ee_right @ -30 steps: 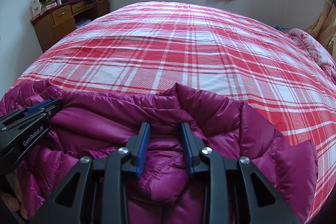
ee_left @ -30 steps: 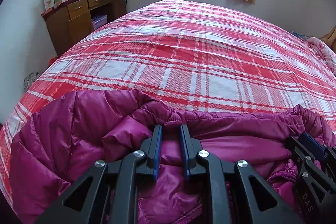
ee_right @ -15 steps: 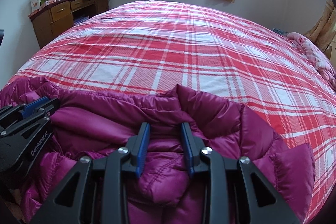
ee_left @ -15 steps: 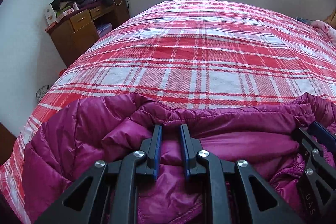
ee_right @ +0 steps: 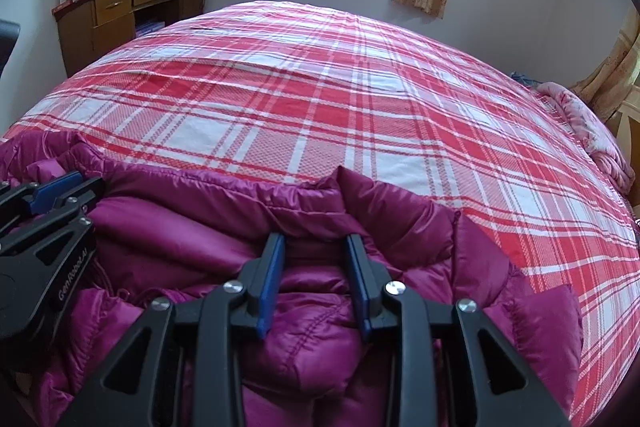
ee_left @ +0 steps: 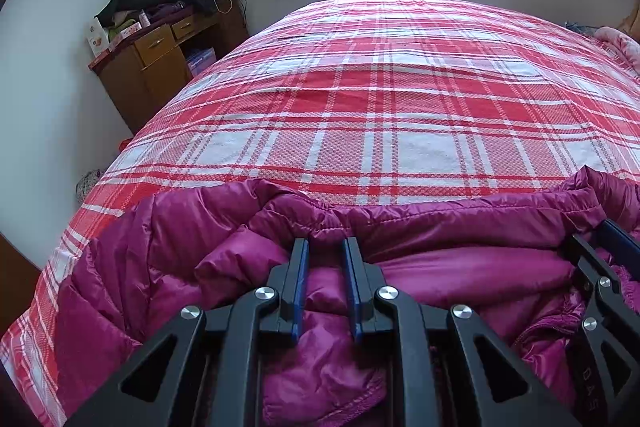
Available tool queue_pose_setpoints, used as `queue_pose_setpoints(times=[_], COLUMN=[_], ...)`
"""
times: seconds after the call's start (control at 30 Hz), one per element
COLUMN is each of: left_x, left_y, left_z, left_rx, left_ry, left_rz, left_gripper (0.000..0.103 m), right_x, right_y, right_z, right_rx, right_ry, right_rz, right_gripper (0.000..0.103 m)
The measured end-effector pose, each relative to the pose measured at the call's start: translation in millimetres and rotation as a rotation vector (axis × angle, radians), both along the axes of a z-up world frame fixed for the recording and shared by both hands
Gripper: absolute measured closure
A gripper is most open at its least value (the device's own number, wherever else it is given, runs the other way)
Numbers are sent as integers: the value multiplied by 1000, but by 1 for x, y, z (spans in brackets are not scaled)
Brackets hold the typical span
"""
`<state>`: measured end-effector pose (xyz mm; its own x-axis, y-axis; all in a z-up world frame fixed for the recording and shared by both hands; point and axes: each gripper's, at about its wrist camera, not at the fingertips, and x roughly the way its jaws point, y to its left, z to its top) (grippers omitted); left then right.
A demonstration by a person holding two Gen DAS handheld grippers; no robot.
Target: Fold large clothes
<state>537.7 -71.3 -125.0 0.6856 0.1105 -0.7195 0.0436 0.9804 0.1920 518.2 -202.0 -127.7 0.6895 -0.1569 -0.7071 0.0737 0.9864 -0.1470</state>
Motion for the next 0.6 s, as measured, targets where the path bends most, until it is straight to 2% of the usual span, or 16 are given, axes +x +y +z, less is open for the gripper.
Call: queue_pose_setpoints(times=[0.1,0.2,0.27,0.3,0.33,0.4,0.6], left_x=[-22,-53,-78,-89,-99,-120,-198], left_y=[-7,-7,1,5,10,20,51], left_z=[13,28,40,45,50,58,83], left_rx=[71,92,65,53,40,15,-113], left_ry=[-30,-61,-79,-87,-94,-91,-124], left_rz=[-31,-86,-114,-114,-109,-84,-87], left_gripper=[85,85,84,84,84,84,84], right_x=[0,-3,-16,-26,-40,-69,-145], right_y=[-3,2,2,1,-2,-5,-5], right_z=[1,6,18,25,35,53,77], right_rx=[30,-1,-3,16,47,83,137], right_ry=[5,30,34,19,-14,-69,-69], right_rz=[4,12,28,27,31,26,78], right_gripper=[69,63,43,21,13,13,13])
